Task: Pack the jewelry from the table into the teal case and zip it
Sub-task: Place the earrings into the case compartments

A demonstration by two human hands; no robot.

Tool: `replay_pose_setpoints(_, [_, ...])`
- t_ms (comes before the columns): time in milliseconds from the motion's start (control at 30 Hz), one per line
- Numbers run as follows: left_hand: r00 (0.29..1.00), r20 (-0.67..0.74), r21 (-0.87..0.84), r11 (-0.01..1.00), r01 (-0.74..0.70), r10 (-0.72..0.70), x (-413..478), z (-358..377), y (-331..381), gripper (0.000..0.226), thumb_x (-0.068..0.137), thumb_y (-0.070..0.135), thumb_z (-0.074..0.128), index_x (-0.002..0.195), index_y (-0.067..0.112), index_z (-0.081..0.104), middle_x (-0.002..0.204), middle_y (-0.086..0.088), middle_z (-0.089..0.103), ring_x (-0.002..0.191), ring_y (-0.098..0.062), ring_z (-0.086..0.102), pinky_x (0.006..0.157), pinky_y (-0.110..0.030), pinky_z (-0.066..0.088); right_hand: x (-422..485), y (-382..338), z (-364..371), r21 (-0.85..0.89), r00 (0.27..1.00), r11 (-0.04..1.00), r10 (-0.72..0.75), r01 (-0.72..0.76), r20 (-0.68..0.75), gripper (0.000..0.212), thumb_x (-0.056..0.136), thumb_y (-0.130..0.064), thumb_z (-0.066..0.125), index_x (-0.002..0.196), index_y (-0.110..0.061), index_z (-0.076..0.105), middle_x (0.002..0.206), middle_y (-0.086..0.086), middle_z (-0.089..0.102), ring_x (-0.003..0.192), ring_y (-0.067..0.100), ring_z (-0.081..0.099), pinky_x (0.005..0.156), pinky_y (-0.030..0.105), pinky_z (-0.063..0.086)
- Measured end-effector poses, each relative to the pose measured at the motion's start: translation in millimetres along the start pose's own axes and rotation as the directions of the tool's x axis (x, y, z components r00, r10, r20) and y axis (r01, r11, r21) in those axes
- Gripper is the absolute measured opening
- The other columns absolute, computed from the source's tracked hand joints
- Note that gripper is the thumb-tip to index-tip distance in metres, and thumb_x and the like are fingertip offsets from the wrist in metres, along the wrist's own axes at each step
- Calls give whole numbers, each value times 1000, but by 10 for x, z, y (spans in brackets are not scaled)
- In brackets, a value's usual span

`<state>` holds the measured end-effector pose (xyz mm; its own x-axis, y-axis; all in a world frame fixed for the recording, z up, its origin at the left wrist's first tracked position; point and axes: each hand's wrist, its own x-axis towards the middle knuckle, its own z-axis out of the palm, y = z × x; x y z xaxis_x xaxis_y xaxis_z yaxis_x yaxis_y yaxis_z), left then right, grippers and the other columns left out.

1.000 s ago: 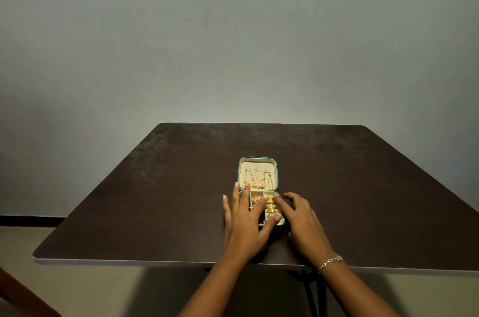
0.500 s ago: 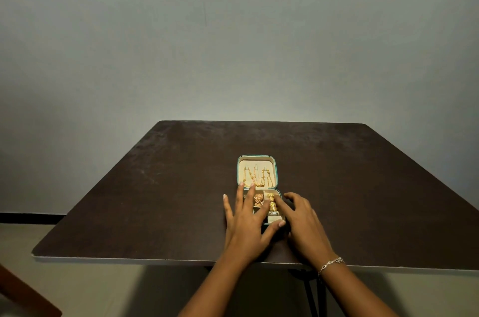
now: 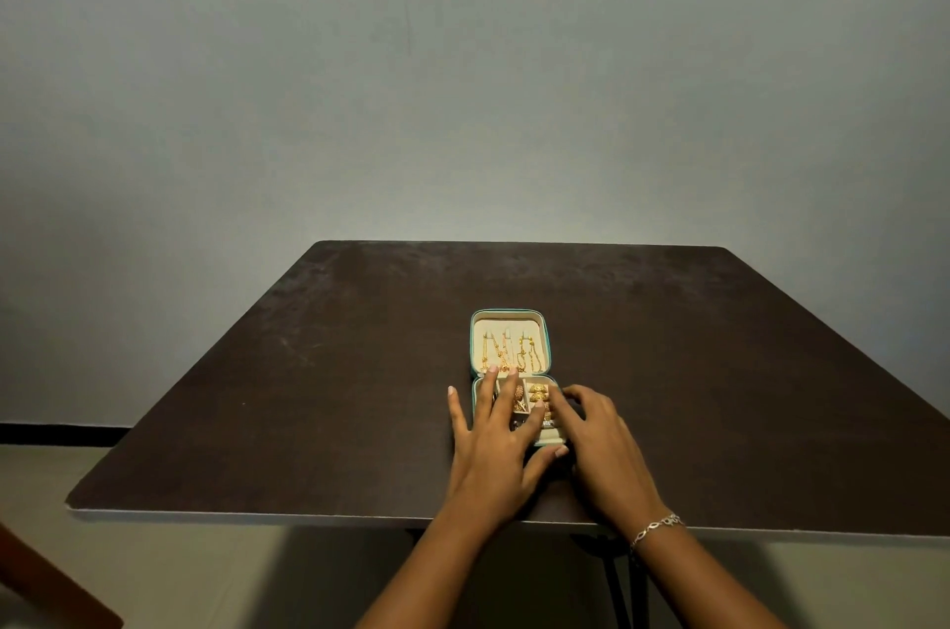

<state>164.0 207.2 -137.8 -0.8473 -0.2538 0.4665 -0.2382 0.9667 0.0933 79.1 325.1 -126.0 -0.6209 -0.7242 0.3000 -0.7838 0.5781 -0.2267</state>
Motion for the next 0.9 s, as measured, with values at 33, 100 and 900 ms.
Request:
replay_pose_setpoints(33, [1000, -9, -74, 997, 15, -16, 10, -2, 0, 75, 87, 68, 3, 117, 31, 61, 143, -7, 42, 137, -22, 14, 110, -58, 5, 10, 3, -2, 28, 1000, 1000, -13, 13, 0, 65, 91, -21, 49, 145, -27, 14, 146, 3, 24, 130, 16, 30, 99, 23, 36])
replay_pose_setpoints(100, [987, -8, -358, 922, 146, -160, 55, -33, -39, 95, 71, 82, -3, 135, 28, 43, 153, 3, 16, 141, -11, -8, 112, -45, -8, 48, 25, -18, 194, 1000, 981, 5, -5, -1, 62, 90, -6, 44, 145, -22, 20, 144, 2, 29, 128, 12, 31, 97, 18, 34])
replay_pose_setpoints(900, [784, 413, -908, -149, 391, -464, 291, -220, -140, 51, 96, 45, 24, 130, 13, 44, 90, 14, 58, 64, 9, 61, 52, -6, 46, 373, 120, 4, 848, 939, 421, 257, -321, 228, 58, 89, -31, 55, 141, -19, 32, 146, 2, 36, 131, 16, 37, 109, 43, 34])
